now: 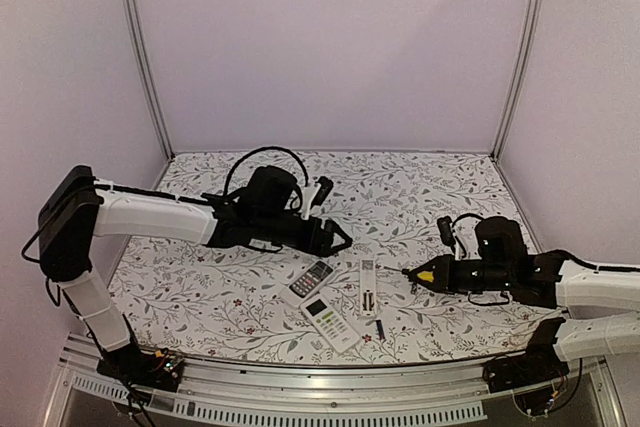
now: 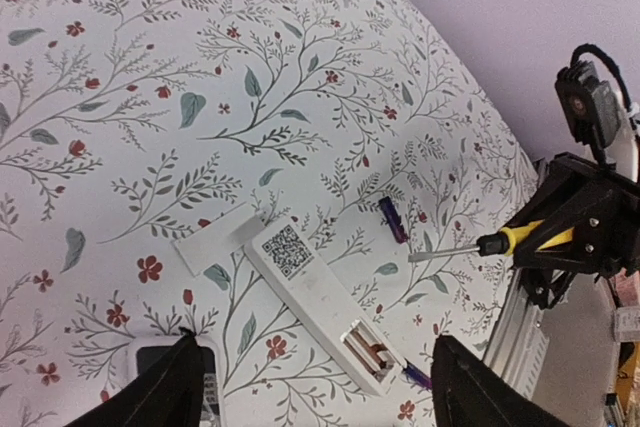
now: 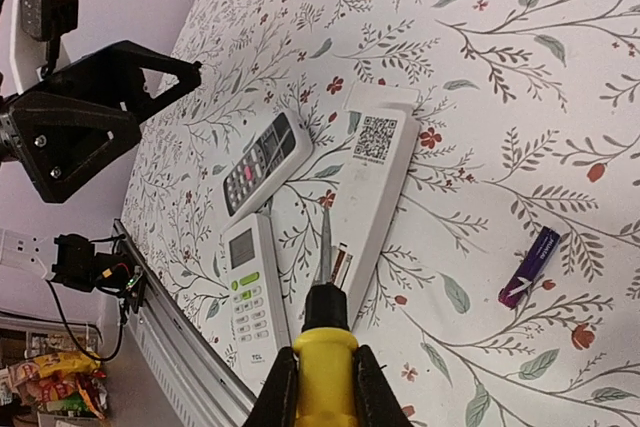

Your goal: Unload the batteries from the remote control

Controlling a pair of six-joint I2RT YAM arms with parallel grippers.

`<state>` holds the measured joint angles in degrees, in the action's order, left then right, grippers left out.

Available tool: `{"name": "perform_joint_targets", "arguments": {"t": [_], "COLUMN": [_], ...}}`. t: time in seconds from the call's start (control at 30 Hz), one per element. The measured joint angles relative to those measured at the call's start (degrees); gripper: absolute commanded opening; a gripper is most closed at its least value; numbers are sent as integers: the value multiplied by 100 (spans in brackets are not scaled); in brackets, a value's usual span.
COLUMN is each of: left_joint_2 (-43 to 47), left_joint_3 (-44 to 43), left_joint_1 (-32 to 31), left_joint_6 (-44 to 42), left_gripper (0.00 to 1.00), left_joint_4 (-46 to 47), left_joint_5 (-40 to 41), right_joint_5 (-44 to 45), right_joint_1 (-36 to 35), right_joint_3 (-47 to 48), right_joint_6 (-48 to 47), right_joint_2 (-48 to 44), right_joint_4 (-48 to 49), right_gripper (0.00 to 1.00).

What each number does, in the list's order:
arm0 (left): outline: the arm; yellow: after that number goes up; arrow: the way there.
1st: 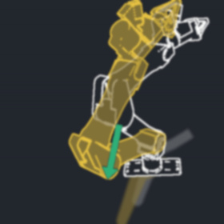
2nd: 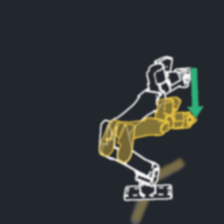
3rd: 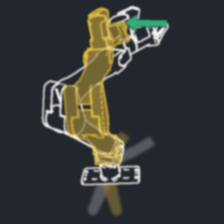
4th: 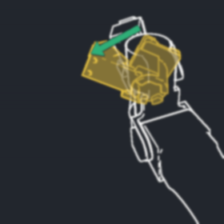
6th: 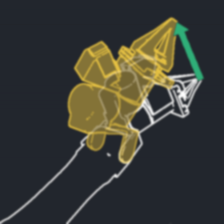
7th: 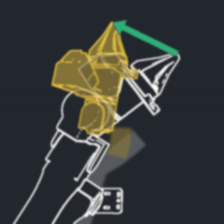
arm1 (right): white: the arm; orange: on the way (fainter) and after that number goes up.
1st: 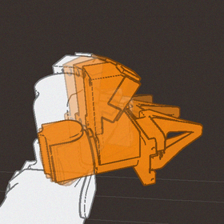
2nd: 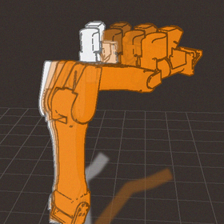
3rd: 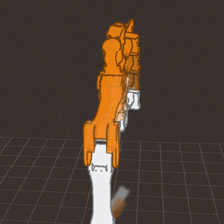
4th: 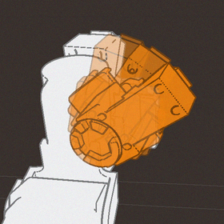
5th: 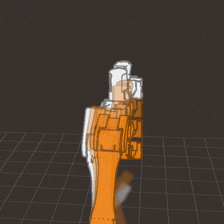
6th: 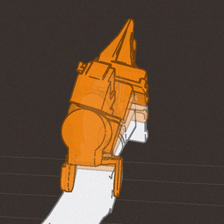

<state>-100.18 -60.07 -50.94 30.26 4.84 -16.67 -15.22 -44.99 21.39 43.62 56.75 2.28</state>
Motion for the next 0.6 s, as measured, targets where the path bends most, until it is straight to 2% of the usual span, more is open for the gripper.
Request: {"name": "perform_joint_targets", "arguments": {"t": [0.2,0.4,0.6], "left_joint_2": [238,20,-424], "left_joint_3": [4,127,96], "left_joint_1": [39,13,-98], "left_joint_6": [-474,-612,-669], "left_gripper": [82,84,86], "left_joint_4": [-737,-1364,-1652], "left_joint_5": [658,1198,1526], "right_joint_5": [931,1257,1344], "right_joint_1": [0,0,-28], "right_joint_3": [85,-68,-76], "right_joint_6": [-105,-103,-118], "right_joint_2": [-308,-221,433], "right_joint_4": [-743,-796,-566], "right_gripper": [0,0,10]}}
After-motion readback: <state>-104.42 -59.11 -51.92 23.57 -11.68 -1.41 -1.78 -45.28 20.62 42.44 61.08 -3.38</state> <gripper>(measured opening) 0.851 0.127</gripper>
